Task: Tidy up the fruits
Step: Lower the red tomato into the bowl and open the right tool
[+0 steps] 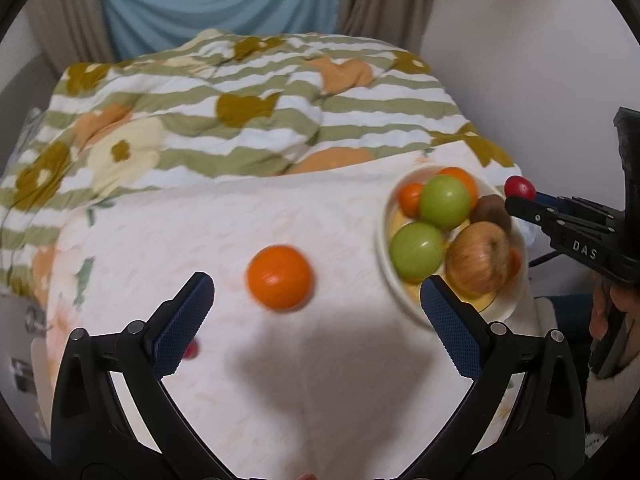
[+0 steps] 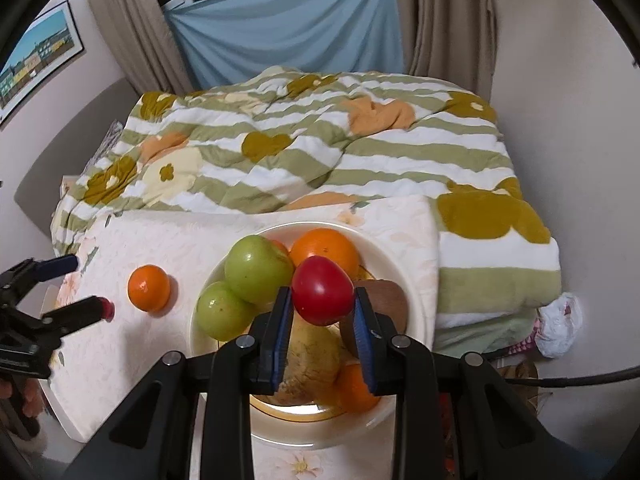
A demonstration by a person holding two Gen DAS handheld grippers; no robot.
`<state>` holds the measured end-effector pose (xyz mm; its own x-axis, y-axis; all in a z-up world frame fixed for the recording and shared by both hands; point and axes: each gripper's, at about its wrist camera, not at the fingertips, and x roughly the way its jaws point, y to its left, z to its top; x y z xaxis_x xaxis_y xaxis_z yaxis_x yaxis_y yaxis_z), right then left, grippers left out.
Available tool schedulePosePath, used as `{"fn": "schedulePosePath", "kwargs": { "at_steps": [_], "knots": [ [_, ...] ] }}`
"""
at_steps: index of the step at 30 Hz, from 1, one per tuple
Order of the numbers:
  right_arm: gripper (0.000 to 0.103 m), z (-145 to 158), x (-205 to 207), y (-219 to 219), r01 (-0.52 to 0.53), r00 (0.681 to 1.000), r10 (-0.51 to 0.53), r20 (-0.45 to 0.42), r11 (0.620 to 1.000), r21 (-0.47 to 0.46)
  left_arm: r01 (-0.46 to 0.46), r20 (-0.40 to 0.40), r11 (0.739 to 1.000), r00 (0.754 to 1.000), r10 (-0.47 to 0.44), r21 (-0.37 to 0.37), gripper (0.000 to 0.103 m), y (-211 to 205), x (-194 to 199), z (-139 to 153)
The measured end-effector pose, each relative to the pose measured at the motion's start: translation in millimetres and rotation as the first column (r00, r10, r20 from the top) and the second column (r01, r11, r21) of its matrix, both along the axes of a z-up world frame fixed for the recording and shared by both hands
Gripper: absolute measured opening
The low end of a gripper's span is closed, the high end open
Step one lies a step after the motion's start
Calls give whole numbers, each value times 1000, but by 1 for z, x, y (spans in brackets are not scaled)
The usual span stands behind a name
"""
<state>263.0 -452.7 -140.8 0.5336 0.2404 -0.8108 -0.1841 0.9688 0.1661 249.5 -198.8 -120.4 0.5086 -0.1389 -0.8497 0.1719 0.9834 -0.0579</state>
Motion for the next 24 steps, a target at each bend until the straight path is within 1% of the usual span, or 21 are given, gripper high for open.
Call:
{"fn": "schedulePosePath", "kwargs": {
  "at_steps": [6, 9, 12, 13, 14, 15, 16, 17, 18, 21, 24],
  "knots": [
    [27, -7, 4, -1, -3, 1000, 3, -4, 1000, -5, -68, -9, 998, 998, 68, -3, 103, 23, -15, -4],
    [27, -11, 8, 2, -13, 1000, 13, -16, 1000, -25, -85, -19, 996, 996, 85, -3, 103, 27, -18, -9],
    [28, -12, 10, 3, -18, 1000, 18, -24, 1000, -11, -95, -29, 995, 995, 95, 2, 103, 27, -23, -13],
    [34, -12, 10, 3, -16, 1000, 16, -23, 1000, -8, -102, -35, 995, 994, 102, 5, 103, 28, -24, -15],
    [45, -12, 9, 3, -15, 1000, 15, -25, 1000, -4, -108, -40, 994, 993, 108, 5, 103, 29, -25, -16],
    [73, -12, 8, 2, -17, 1000, 17, -26, 1000, 7, -113, -42, 994, 993, 113, 4, 103, 29, -25, -18],
    [94, -11, 7, 2, -16, 1000, 16, -23, 1000, 13, -121, -45, 993, 992, 121, 2, 103, 30, -26, -18],
    [98, -9, 5, 1, -14, 1000, 14, -14, 1000, 15, -129, -46, 992, 991, 129, 0, 103, 32, -28, -18],
    [100, -7, 3, 2, -14, 1000, 14, -9, 1000, 12, -134, -47, 991, 990, 133, -1, 103, 33, -30, -17],
    [100, -2, -3, 5, -21, 1000, 22, 14, 999, -31, -144, -39, 990, 989, 144, 3, 103, 36, -36, -13],
    [100, 5, -10, 8, -27, 999, 29, 43, 998, -49, -151, -23, 988, 988, 151, 3, 103, 40, -41, -7]
  ]
}}
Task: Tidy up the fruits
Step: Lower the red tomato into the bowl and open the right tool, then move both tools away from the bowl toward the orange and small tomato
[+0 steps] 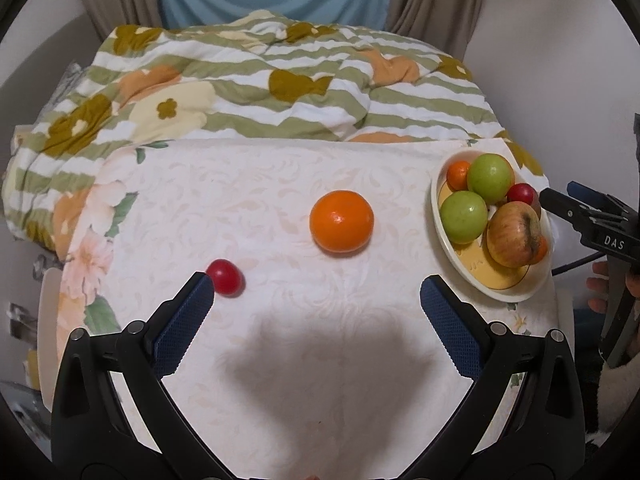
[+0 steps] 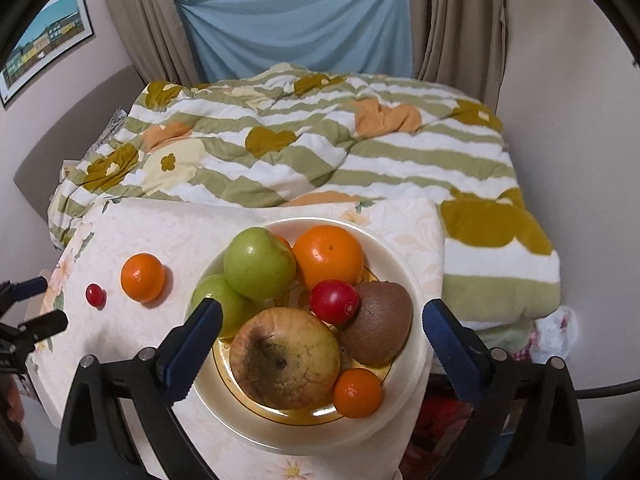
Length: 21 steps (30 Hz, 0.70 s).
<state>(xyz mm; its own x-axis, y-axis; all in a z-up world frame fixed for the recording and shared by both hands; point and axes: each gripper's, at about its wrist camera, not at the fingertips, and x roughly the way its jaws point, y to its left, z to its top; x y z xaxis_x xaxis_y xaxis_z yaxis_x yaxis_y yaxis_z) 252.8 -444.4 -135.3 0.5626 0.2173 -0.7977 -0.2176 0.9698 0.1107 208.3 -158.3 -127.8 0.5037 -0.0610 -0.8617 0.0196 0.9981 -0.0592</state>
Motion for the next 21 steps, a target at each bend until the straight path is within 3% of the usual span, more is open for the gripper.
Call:
{"fn": "schedulePosePath", "kwargs": {
  "at_steps": [15, 21],
  "knots": [
    [100, 57, -35, 29, -18, 993, 23, 118, 999, -40, -35, 104, 999, 994, 35, -11, 103, 26, -34, 45],
    [100, 76, -42, 58, -86, 988, 86, 126, 996, -8, -58, 144, 998, 988, 54, 26, 103, 33, -47, 62]
  ]
}}
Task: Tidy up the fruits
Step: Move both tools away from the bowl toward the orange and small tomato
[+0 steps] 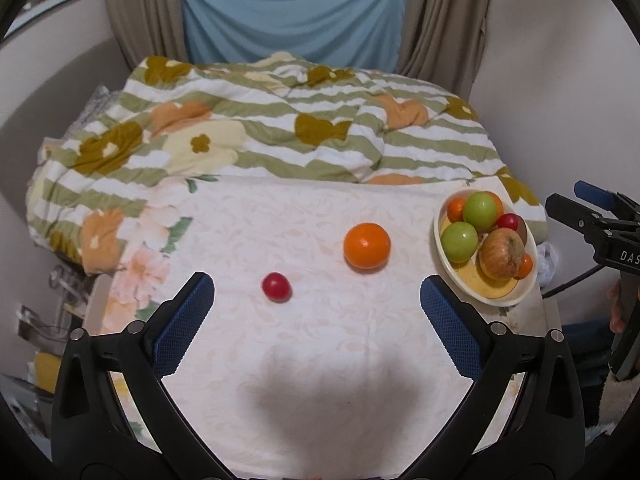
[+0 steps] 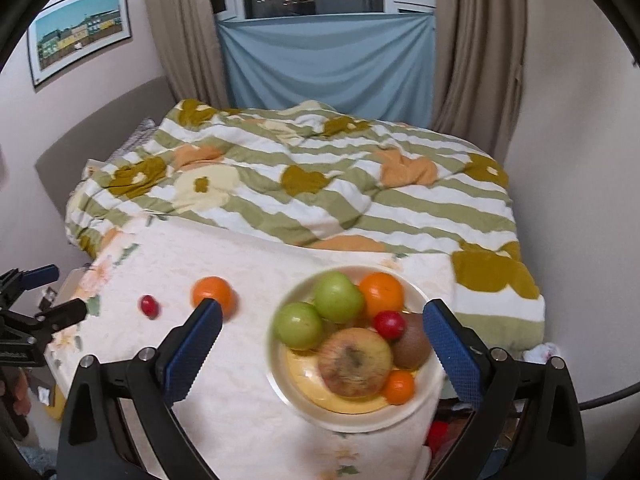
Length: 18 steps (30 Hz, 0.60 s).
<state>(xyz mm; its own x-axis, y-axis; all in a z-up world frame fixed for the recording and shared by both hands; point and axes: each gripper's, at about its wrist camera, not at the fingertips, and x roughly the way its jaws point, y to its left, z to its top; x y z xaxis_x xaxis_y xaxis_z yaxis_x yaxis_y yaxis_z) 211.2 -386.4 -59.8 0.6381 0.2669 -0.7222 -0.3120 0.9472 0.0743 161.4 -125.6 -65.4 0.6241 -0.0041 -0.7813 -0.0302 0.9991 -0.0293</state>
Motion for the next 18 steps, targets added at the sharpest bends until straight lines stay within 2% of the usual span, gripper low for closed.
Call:
{"fn": "schedulePosePath", "kwargs": {
  "at_steps": [7, 12, 18],
  "knots": [
    [100, 7, 3, 45, -136, 991, 136, 7, 991, 15, -82, -2, 996, 997, 82, 24, 103, 22, -14, 4],
    [100, -4, 14, 79, -198, 980, 199, -25, 980, 12, -129, -44, 992, 991, 129, 13, 103, 45, -12, -8],
    [100, -27, 36, 107, -206, 974, 205, -101, 979, 2, -174, -119, 985, 978, 170, -21, 103, 68, 6, -36]
  ]
}}
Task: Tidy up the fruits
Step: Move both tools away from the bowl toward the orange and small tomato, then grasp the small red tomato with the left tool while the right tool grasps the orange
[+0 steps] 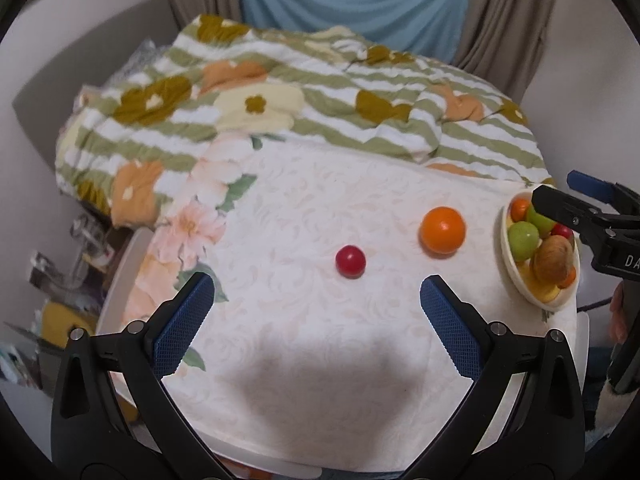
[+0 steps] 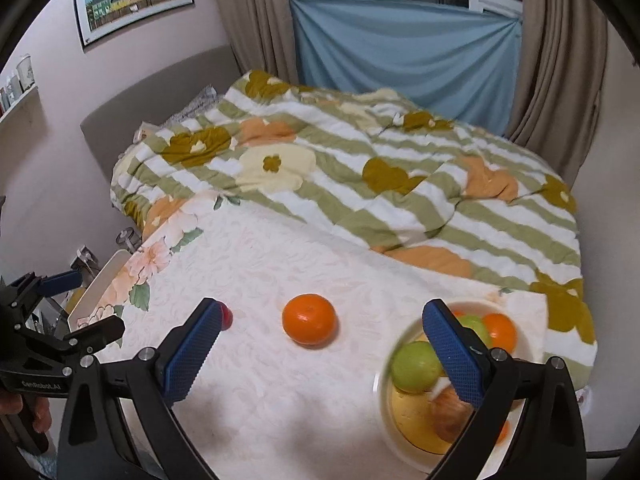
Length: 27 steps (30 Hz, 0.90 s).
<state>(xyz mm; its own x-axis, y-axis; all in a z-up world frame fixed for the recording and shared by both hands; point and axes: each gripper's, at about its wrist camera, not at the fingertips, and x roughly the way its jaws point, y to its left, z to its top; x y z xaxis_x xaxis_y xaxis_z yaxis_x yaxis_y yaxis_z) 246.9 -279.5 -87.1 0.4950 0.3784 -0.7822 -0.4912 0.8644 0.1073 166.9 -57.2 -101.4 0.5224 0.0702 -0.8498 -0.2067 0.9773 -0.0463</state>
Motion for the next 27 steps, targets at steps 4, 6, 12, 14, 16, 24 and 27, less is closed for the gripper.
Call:
{"fn": "schedulePosePath", "kwargs": {
  "at_steps": [4, 6, 12, 14, 16, 24, 27],
  "knots": [
    [100, -21, 15, 14, -14, 998, 12, -55, 999, -40, -7, -47, 1000, 999, 6, -16, 103, 7, 12, -20],
    [100, -34, 21, 19, -15, 997, 10, -75, 998, -65, -7, -73, 1000, 997, 5, -18, 103, 9, 18, -32],
    [100, -68, 37, 26, -15, 988, 1, -151, 996, -90, -14, -111, 997, 994, 6, -76, 103, 13, 30, -65],
    [100, -77, 42, 28, -11, 986, -5, -166, 995, -97, -3, -108, 996, 994, -6, -87, 103, 12, 33, -74],
    [100, -85, 46, 30, -11, 984, -6, -180, 996, -93, 13, -104, 996, 994, -23, -90, 103, 9, 37, -79],
    [100, -106, 48, 36, -16, 982, -1, -190, 996, -88, 110, -121, 990, 985, -120, -84, 75, -7, 60, -109],
    [99, -110, 49, 36, -18, 982, 2, -189, 996, -86, 148, -119, 986, 980, -157, -78, 64, -13, 66, -114]
  ]
}}
